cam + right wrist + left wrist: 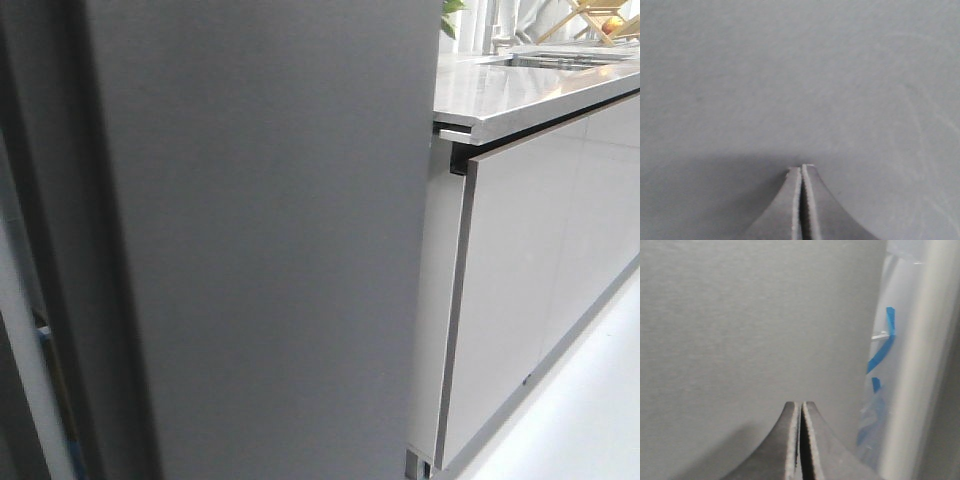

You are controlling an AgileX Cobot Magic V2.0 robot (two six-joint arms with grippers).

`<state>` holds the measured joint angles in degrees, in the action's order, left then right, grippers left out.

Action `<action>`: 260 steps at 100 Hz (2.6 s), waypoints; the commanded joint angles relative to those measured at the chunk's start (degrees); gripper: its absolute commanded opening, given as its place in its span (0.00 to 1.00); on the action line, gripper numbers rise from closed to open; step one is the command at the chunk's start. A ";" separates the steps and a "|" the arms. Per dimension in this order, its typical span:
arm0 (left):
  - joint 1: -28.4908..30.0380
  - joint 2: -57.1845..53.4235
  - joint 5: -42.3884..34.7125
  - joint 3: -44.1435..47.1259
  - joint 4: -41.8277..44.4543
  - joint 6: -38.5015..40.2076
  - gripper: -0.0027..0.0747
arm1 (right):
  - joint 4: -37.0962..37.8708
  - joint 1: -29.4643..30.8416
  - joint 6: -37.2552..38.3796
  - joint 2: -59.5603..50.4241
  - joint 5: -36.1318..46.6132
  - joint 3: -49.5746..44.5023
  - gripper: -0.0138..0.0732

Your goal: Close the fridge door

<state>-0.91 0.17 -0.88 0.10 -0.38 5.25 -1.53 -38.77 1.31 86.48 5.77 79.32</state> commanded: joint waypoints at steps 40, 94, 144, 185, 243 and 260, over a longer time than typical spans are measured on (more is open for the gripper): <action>-0.46 1.09 -4.40 1.60 -0.09 0.20 0.01 | 0.62 0.12 1.85 7.62 5.51 9.18 0.07; -0.46 1.09 -4.40 1.60 -0.09 0.20 0.01 | 3.08 7.51 1.85 -7.42 4.74 -5.28 0.07; -0.46 1.09 -4.40 1.60 -0.09 0.20 0.01 | 3.17 21.47 1.85 -39.62 7.62 -39.33 0.07; -0.46 1.09 -4.40 1.60 -0.09 0.20 0.01 | 3.17 34.79 1.85 -65.26 7.62 -62.22 0.07; -0.46 1.09 -4.40 1.60 -0.09 0.20 0.01 | 3.17 41.23 1.85 -80.83 6.79 -79.45 0.07; -0.46 1.09 -4.40 1.60 -0.09 0.20 0.01 | 3.20 43.12 1.85 -83.84 3.18 -80.69 0.07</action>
<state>-0.91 0.17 -0.88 0.10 -0.38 5.25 1.07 3.12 3.17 3.15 6.44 -0.69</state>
